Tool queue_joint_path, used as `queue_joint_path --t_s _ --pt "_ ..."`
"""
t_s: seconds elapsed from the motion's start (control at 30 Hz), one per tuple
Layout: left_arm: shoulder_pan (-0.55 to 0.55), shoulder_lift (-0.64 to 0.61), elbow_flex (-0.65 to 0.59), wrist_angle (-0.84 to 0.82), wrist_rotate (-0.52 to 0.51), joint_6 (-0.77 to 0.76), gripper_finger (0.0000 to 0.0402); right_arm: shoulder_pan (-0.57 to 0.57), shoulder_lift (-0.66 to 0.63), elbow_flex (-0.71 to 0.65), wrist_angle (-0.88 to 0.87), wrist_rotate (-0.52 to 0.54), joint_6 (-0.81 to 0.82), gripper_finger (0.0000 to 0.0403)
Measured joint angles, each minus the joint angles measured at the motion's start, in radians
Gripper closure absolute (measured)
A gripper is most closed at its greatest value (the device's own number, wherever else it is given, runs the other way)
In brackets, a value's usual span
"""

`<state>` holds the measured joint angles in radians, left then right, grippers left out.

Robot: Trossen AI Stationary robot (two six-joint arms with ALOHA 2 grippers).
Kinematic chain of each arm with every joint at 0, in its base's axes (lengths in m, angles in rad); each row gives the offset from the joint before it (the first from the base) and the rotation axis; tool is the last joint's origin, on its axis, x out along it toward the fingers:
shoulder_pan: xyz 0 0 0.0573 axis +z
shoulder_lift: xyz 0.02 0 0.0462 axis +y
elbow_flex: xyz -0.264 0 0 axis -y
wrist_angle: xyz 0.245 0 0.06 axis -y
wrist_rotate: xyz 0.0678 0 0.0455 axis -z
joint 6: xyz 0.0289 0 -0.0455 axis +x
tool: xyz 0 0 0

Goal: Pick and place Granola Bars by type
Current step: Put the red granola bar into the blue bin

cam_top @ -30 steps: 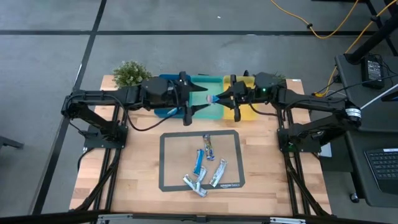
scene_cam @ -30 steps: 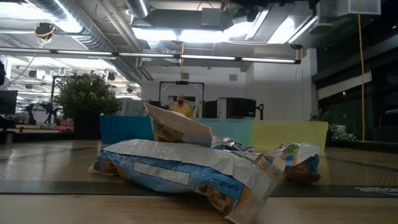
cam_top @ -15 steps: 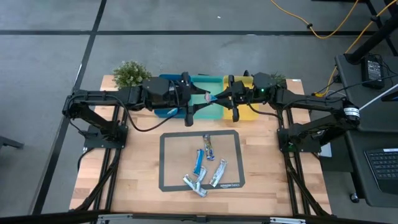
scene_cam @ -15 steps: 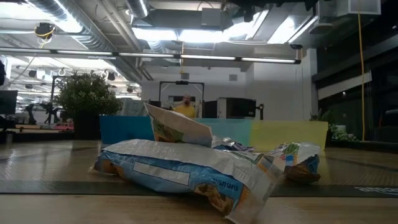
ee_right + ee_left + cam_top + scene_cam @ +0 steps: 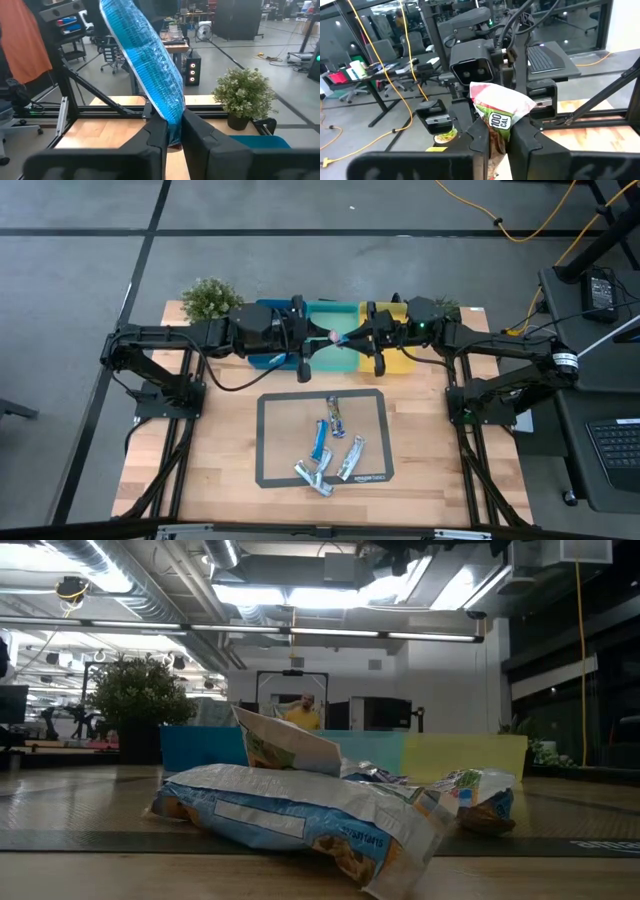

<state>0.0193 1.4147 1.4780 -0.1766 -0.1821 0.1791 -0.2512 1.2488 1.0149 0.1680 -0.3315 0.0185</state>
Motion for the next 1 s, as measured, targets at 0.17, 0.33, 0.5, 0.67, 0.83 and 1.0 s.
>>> queue_joint_path --t_s 0.17,0.33,0.5,0.67,0.83,1.0 --pt "-0.001 0.000 0.000 -0.006 0.002 0.000 0.0357 0.000 -0.017 0.000 -0.002 -0.025 -0.001 0.0289" --pt "-0.001 0.000 -0.002 -0.009 0.001 0.000 0.0364 -0.013 -0.069 0.000 -0.032 0.026 -0.011 0.0187" --pt "-0.001 0.000 -0.002 -0.010 0.001 0.000 0.0368 -0.034 -0.153 0.000 -0.171 0.133 -0.054 0.0118" --pt "-0.001 -0.001 -0.002 -0.046 -0.012 -0.001 0.0362 -0.037 -0.240 0.001 -0.346 0.215 -0.067 0.0105" --pt "-0.001 -0.001 -0.002 -0.183 -0.049 -0.054 0.0368 -0.037 -0.320 0.001 -0.530 0.234 -0.047 0.0105" --pt "0.007 -0.016 -0.002 -0.362 -0.074 -0.102 0.0367 -0.031 -0.370 0.001 -0.623 0.234 -0.042 0.0105"
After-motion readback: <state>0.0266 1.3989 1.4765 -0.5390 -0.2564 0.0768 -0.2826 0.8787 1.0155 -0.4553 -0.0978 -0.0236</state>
